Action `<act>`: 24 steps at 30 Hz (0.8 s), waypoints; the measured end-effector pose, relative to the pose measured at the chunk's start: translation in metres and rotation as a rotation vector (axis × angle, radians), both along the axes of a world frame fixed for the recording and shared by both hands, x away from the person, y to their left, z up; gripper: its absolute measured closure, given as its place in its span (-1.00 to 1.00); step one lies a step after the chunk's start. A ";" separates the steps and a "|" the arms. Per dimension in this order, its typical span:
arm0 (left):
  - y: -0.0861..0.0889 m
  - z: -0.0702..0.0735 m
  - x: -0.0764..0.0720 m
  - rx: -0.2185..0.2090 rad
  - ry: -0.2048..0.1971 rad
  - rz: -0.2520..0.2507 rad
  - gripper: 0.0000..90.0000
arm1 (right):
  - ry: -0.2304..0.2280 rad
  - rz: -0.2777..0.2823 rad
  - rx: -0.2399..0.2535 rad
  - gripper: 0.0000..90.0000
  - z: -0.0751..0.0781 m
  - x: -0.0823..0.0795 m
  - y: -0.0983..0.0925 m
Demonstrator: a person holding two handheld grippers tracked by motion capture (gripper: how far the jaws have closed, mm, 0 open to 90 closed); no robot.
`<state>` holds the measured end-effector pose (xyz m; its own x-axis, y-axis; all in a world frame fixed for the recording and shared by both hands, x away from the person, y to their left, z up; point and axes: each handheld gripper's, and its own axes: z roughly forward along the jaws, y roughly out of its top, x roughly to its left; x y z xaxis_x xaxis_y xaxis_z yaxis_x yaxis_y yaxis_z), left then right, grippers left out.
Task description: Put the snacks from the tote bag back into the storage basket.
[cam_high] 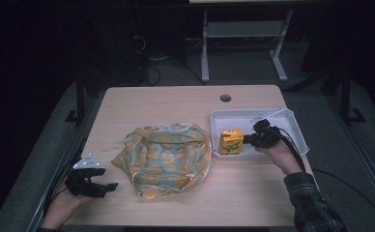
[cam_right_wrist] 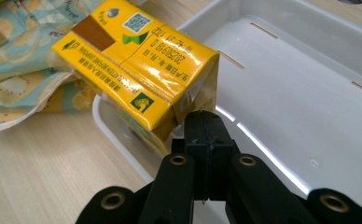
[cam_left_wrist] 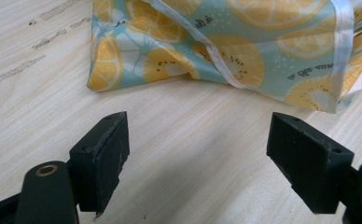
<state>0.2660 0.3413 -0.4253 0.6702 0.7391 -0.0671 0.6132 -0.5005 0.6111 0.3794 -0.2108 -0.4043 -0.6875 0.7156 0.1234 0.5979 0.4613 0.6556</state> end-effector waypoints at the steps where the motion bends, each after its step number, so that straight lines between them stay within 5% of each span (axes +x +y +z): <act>1: 0.000 0.000 0.000 0.001 0.003 -0.002 -0.54 | -0.004 0.005 -0.002 1.00 0.000 -0.001 0.001; 17: -0.001 -0.001 0.001 0.001 0.008 -0.005 -0.55 | 0.002 0.050 -0.021 1.00 0.002 -0.010 0.009; 24: -0.001 -0.002 0.001 -0.005 0.018 -0.015 -0.55 | -0.014 0.016 -0.010 0.91 0.006 -0.012 0.001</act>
<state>0.2673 0.3399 -0.4270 0.6796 0.7288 -0.0830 0.6166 -0.5063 0.6028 0.3674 -0.2095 -0.3985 -0.7003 0.7058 0.1069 0.5813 0.4769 0.6593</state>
